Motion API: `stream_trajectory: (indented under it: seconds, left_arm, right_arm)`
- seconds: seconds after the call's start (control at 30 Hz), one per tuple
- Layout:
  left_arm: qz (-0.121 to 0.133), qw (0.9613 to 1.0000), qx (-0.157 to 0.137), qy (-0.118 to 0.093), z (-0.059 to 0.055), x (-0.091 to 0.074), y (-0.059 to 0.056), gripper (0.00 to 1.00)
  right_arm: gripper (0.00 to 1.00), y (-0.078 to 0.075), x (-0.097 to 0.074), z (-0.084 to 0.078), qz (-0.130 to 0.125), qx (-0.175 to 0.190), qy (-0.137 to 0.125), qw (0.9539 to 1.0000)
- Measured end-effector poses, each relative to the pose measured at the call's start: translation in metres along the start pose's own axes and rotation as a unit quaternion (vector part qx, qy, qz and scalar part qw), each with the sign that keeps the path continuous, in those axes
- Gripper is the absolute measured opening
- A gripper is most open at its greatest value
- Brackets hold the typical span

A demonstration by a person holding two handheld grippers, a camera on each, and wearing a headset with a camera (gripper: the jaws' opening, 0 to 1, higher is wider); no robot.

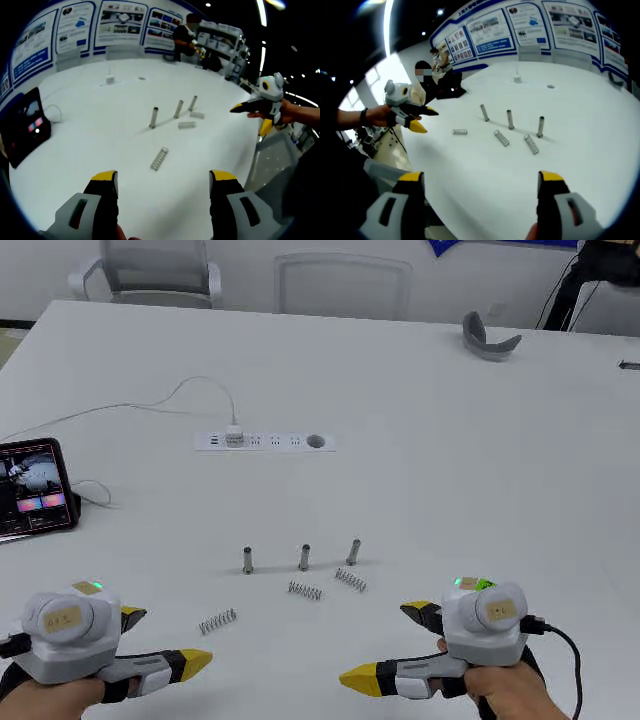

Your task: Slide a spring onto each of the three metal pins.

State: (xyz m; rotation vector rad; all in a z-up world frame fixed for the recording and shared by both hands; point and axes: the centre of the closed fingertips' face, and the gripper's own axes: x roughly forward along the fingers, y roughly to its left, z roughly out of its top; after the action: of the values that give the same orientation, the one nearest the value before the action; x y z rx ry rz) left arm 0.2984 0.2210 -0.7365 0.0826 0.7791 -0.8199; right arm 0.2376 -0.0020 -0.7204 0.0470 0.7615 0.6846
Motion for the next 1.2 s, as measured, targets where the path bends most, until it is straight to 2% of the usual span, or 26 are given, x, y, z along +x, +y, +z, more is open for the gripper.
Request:
stream_trajectory:
  seconds: [0.17,0.53,0.7,1.2]
  left_arm:
    - [-0.007,0.9999,0.007,0.006,-0.002,0.004,-0.002,0.79]
    - [-0.029,0.9987,0.028,0.032,-0.007,0.018,-0.012,0.79]
    - [-0.036,0.9976,0.042,0.041,-0.008,0.023,-0.016,0.74]
    - [-0.035,0.9974,0.037,0.051,-0.013,0.035,-0.012,0.64]
  right_arm:
    - [0.95,0.001,0.0,-0.003,0.001,0.0,0.005,1.0]
    - [0.95,0.0,-0.005,-0.002,-0.008,0.014,-0.007,0.9998]
    - [0.95,-0.001,-0.008,-0.006,-0.013,0.02,-0.007,0.9997]
    - [0.95,-0.002,-0.011,-0.011,-0.018,0.034,-0.009,0.9992]
